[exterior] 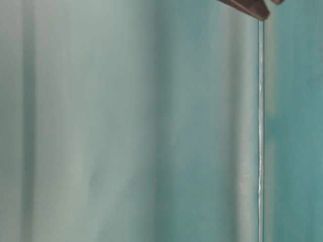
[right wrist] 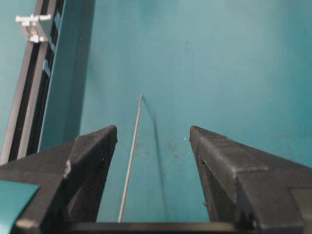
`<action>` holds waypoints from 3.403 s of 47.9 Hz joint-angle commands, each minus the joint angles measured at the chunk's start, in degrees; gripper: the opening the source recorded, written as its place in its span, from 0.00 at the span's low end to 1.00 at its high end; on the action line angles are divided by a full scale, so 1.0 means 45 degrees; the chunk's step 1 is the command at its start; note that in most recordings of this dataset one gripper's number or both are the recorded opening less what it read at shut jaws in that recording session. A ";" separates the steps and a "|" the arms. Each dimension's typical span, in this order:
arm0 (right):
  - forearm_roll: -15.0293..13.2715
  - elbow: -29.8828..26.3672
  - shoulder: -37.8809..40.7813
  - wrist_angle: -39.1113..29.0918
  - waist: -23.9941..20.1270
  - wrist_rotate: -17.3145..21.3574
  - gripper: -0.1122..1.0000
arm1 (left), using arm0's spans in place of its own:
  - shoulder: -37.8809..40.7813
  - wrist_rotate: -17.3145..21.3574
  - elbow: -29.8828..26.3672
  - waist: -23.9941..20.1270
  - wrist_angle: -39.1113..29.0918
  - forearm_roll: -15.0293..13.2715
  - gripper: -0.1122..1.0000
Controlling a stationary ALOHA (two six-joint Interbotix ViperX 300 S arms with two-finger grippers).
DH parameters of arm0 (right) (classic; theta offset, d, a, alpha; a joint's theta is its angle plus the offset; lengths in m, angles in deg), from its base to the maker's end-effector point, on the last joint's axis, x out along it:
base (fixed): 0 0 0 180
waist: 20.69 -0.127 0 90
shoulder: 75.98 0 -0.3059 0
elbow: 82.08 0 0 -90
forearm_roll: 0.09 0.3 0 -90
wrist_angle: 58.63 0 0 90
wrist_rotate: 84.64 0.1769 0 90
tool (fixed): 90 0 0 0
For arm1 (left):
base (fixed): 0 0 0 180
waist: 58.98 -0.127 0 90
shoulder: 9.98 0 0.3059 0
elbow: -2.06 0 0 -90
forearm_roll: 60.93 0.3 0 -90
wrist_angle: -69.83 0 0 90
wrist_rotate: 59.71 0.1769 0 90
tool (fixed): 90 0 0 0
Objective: Insert the wire through the hole in the metal fitting marked with a red label. (retake)
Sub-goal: 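Move the right gripper down toward the grey wire tip near the fixture, then close the right gripper on the grey wire near its free end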
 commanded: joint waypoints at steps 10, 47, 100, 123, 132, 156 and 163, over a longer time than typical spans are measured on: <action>0.0000 -0.0566 0.1035 0.0098 -0.0078 0.0039 0.73 | 0.0527 -0.0020 -0.0371 -0.0020 0.0254 -0.0020 0.65; 0.0000 -0.1172 0.2813 0.0117 -0.0078 0.0625 0.73 | 0.2305 -0.0039 -0.0937 -0.0039 0.0508 -0.0020 0.65; 0.0000 -0.1816 0.4746 0.1465 -0.0078 0.0625 0.73 | 0.2441 -0.0039 -0.0918 -0.0039 0.0508 -0.0020 0.65; 0.0000 -0.1855 0.5000 0.1836 -0.0078 0.0625 0.72 | 0.2441 -0.0039 -0.0879 -0.0039 0.0605 -0.0020 0.65; 0.0000 -0.1836 0.5000 0.1855 -0.0078 0.0625 0.65 | 0.2422 -0.0039 -0.0859 -0.0039 0.0605 -0.0020 0.65; -0.0059 -0.1816 0.5000 0.1855 -0.0078 0.0527 0.12 | 0.2441 -0.0039 -0.0859 -0.0039 0.0605 -0.0039 0.65; -0.0059 -0.1816 0.5000 0.1855 -0.0078 0.0527 0.12 | 0.2441 -0.0039 -0.0879 -0.0039 0.0605 -0.0039 0.65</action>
